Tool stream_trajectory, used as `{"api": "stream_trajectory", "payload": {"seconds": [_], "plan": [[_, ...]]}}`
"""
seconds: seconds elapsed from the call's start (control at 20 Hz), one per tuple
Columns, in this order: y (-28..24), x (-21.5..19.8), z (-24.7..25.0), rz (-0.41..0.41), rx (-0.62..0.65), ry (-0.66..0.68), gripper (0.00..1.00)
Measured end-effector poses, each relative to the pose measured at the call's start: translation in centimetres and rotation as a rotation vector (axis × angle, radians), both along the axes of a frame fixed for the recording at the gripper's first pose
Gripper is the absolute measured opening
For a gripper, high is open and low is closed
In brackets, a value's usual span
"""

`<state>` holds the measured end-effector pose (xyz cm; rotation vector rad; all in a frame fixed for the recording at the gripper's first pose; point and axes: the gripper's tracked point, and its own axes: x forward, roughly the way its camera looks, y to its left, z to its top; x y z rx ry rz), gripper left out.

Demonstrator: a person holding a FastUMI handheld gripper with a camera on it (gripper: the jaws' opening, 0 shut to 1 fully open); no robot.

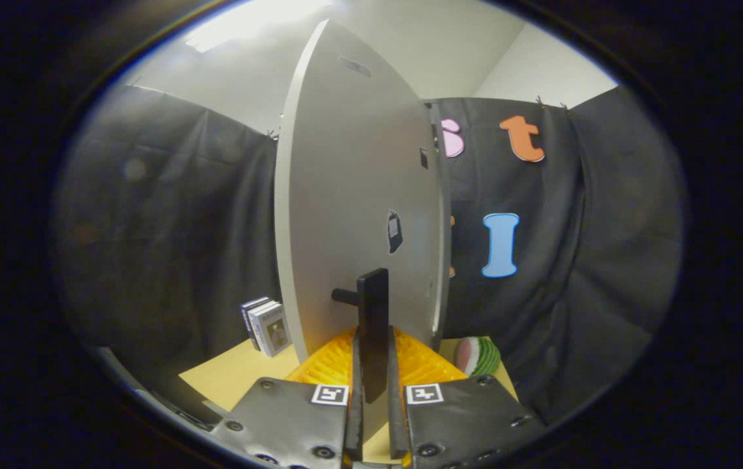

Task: Open the shoe cabinet door, grab the shoes and put them into the shoe cabinet, then close the shoe cabinet door.

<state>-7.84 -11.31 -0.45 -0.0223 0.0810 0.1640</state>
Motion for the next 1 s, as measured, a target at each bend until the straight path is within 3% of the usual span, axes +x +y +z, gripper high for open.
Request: {"api": "stream_trajectory", "payload": {"seconds": [0.6, 0.75, 1.0], "plan": [[-8.1, 0.2, 0.5, -0.065, 0.023, -0.019, 0.17], [-9.8, 0.3, 0.6, -0.092, 0.033, -0.024, 0.12], [-10.0, -1.0, 0.8, -0.066, 0.034, -0.035, 0.11]]}}
